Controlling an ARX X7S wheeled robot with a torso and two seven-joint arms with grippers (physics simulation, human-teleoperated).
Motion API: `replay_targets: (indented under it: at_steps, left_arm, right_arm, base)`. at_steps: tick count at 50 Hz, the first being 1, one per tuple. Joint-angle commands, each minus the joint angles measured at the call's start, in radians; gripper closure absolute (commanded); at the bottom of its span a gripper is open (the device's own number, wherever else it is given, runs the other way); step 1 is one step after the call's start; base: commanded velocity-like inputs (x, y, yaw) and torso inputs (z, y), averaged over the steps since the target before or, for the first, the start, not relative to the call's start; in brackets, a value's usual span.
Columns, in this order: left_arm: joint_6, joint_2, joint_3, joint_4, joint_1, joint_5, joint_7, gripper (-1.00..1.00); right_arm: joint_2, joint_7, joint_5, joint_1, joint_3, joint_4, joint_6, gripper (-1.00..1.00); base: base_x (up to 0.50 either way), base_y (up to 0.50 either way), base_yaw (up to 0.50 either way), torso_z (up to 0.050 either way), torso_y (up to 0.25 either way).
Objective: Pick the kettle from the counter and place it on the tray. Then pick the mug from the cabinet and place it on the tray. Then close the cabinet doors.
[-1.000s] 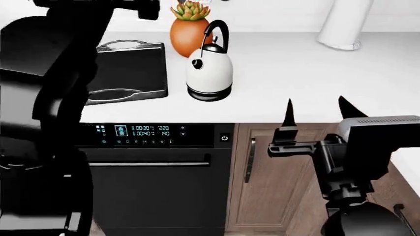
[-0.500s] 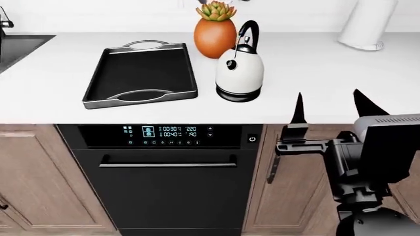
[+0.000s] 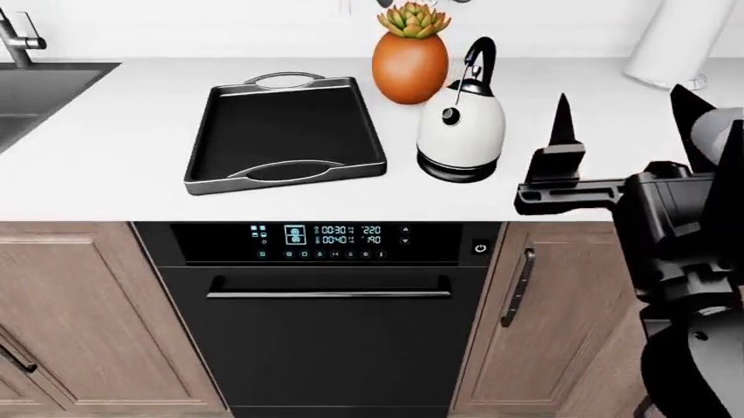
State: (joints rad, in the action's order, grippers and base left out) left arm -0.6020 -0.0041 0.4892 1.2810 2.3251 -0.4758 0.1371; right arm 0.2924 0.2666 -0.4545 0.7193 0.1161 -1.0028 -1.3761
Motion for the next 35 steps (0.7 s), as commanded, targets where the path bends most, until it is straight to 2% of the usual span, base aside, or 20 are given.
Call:
replay_targets:
  at_steps: [1,9,16,21,28,35]
  left_arm:
    - [0.027,0.003,0.203,0.004,0.014,-0.236,0.019,-1.0]
    - [0.045,0.003,0.335,0.007,0.019,-0.377,0.022,-1.0]
    - [0.062,0.003,0.429,0.02,0.023,-0.466,0.027,-1.0]
    - [0.075,0.003,0.444,0.026,0.026,-0.46,0.026,-1.0]
    - [0.051,0.001,0.346,0.027,0.03,-0.363,0.034,-1.0]
    - [-0.017,0.003,0.034,-0.008,0.031,-0.088,0.039,-1.0]
  right_arm:
    - [0.115,0.361,-0.562,0.304,0.122,0.08,-0.192,-1.0]
    - [0.151,0.477,-0.705,0.353,0.135,0.155,-0.174,-1.0]
    - [0.168,0.493,-0.727,0.351,0.127,0.169,-0.141,-1.0]
    - [0.179,0.487,-0.716,0.338,0.108,0.174,-0.112,-1.0]
    - [0.19,0.481,-0.696,0.331,0.081,0.185,-0.081,-1.0]
    - [0.199,0.474,-0.685,0.31,0.06,0.186,-0.052,-1.0]
  base:
    - [0.0,0.0,0.0,0.0,0.0]
    - [0.01,0.0,0.0,0.0,0.0]
    - [0.48,0.0,0.0,0.0,0.0]
    - [0.5,0.0,0.0,0.0,0.0]
    - [0.5,0.0,0.0,0.0,0.0]
    - [0.5,0.0,0.0,0.0,0.0]
